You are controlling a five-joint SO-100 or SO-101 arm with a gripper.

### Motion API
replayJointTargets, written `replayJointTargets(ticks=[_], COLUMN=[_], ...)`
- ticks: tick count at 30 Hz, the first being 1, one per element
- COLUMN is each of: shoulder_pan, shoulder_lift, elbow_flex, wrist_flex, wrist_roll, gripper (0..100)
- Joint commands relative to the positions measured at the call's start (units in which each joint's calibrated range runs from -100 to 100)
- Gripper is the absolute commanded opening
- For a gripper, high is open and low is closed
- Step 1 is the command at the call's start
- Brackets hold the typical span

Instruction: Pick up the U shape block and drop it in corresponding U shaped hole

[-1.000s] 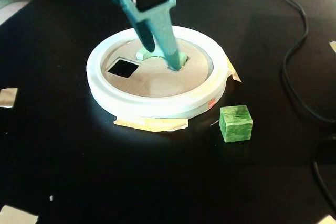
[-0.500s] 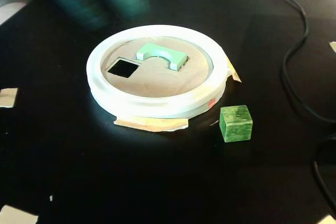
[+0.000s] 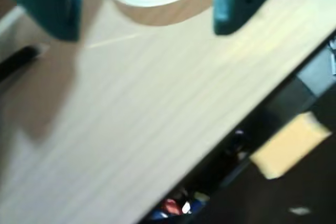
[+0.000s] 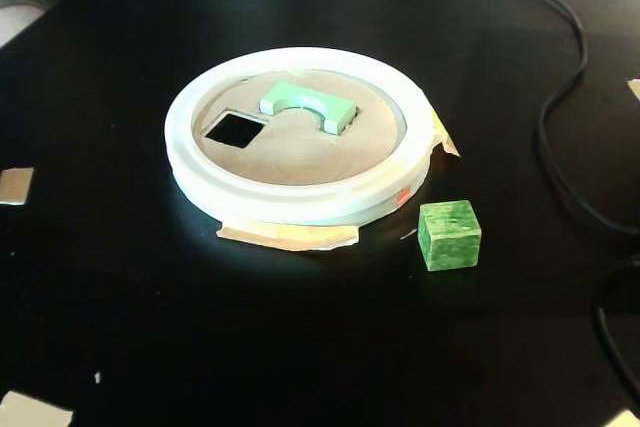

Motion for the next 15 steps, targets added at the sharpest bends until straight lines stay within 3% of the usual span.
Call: replayJointTargets(ticks=[1, 10, 15], shoulder_pan=[-0.15, -0.4, -0.28], shoulder_lift=[-16.49, -37.63, -38.07], elbow_flex=[19.04, 41.99, 46.72], wrist_flex=[-9.18, -14.7, -13.7], wrist_roll=[-0.29, -0.24, -0.24], gripper=[42, 41, 40])
